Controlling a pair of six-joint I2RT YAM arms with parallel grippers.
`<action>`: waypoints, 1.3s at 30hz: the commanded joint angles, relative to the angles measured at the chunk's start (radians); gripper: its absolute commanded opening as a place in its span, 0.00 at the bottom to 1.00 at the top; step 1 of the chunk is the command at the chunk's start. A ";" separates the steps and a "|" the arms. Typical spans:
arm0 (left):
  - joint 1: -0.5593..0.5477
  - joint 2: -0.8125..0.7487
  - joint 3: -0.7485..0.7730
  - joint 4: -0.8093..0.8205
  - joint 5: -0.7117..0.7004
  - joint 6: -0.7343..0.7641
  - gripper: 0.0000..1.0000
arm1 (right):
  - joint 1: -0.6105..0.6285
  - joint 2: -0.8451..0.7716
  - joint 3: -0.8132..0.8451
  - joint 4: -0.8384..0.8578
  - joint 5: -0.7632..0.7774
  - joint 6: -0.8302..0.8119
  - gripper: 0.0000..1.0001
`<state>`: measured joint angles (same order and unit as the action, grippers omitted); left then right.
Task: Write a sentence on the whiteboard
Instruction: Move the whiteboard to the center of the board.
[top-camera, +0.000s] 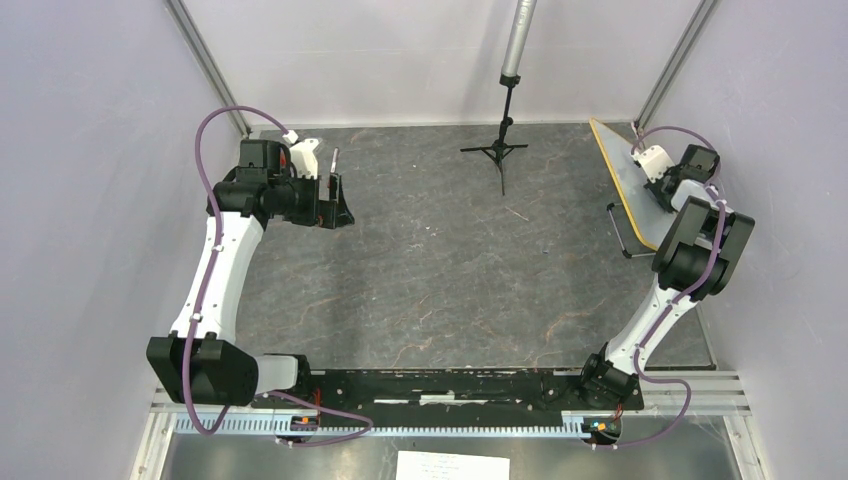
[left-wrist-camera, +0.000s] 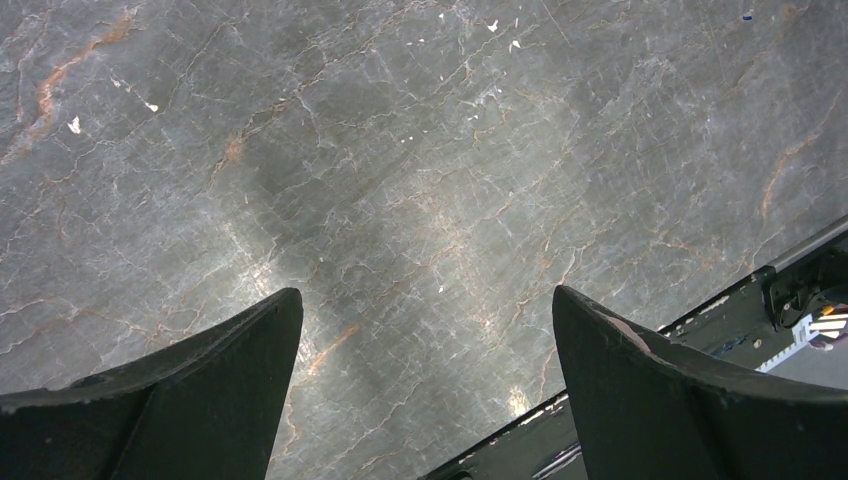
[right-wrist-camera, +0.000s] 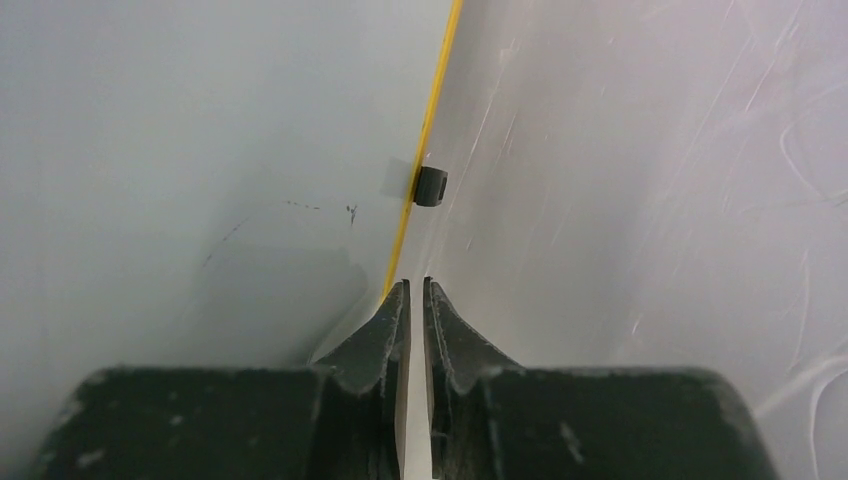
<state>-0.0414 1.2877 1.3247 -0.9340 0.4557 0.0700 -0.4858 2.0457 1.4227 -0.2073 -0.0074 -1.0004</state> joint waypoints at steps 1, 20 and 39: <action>-0.003 -0.015 0.038 0.011 0.026 -0.017 1.00 | 0.012 0.048 -0.046 -0.065 -0.031 -0.040 0.13; -0.004 -0.023 0.038 0.012 0.028 -0.020 1.00 | 0.005 0.077 -0.007 -0.246 -0.194 -0.022 0.09; -0.004 -0.031 0.027 0.020 0.032 -0.019 1.00 | 0.062 -0.003 -0.193 -0.259 -0.273 0.063 0.06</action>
<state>-0.0418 1.2873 1.3251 -0.9337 0.4561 0.0700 -0.4797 2.0209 1.3216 -0.2325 -0.1581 -0.9806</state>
